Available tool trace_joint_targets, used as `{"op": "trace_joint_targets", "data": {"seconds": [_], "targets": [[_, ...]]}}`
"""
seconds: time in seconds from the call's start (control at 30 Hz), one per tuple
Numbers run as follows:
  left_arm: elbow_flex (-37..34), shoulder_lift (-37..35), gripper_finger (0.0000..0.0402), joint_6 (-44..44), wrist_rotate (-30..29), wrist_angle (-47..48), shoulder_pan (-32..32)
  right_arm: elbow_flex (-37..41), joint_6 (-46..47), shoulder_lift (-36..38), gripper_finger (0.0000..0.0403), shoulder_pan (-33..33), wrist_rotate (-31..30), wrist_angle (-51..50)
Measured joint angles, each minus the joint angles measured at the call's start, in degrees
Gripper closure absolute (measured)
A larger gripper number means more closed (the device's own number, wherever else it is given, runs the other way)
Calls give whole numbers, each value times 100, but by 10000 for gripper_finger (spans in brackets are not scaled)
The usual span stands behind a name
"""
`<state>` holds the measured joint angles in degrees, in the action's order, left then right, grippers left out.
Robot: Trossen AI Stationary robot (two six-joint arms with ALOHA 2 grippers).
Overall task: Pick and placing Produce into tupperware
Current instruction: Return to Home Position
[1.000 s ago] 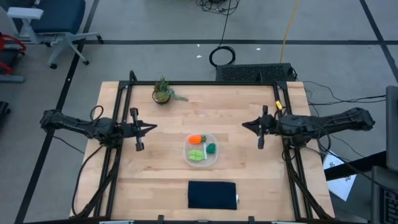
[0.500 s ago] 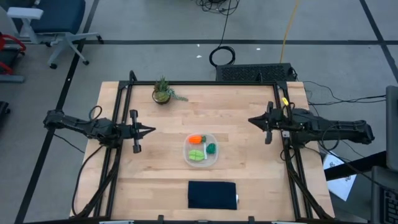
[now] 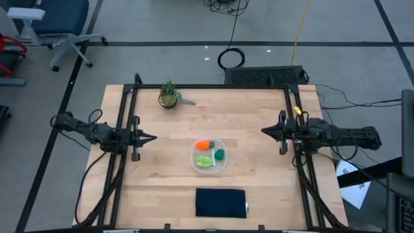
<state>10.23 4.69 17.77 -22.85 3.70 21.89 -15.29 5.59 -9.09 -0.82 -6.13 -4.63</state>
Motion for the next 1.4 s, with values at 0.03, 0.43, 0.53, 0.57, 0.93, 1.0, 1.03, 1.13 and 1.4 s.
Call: {"op": "trace_joint_targets", "data": {"seconds": [0.03,0.43,0.53,0.57,0.93,1.0,1.03,1.13,1.4], "targets": [[-36,-2,401,58,-30,-118,-7,53,-43,73,403,0,-2,7],[-307,0,401,196,461,-407,-519,252,-119,868,403,0,332,8],[-307,0,401,225,524,-380,-664,252,-140,905,403,0,473,0],[-307,0,401,229,537,-382,-725,252,-142,896,403,1,472,-43],[-307,17,401,97,1966,-71,-1720,377,-38,893,403,2,630,-218],[-309,17,401,-57,2301,6,-1881,418,32,892,403,0,666,-161],[-309,17,401,-132,2449,50,-1951,418,104,893,403,2,665,-140],[-309,17,401,-352,2589,243,-2121,419,235,893,403,2,667,-162],[-311,17,401,-528,2774,528,-2354,422,425,892,403,2,792,-453]]}}
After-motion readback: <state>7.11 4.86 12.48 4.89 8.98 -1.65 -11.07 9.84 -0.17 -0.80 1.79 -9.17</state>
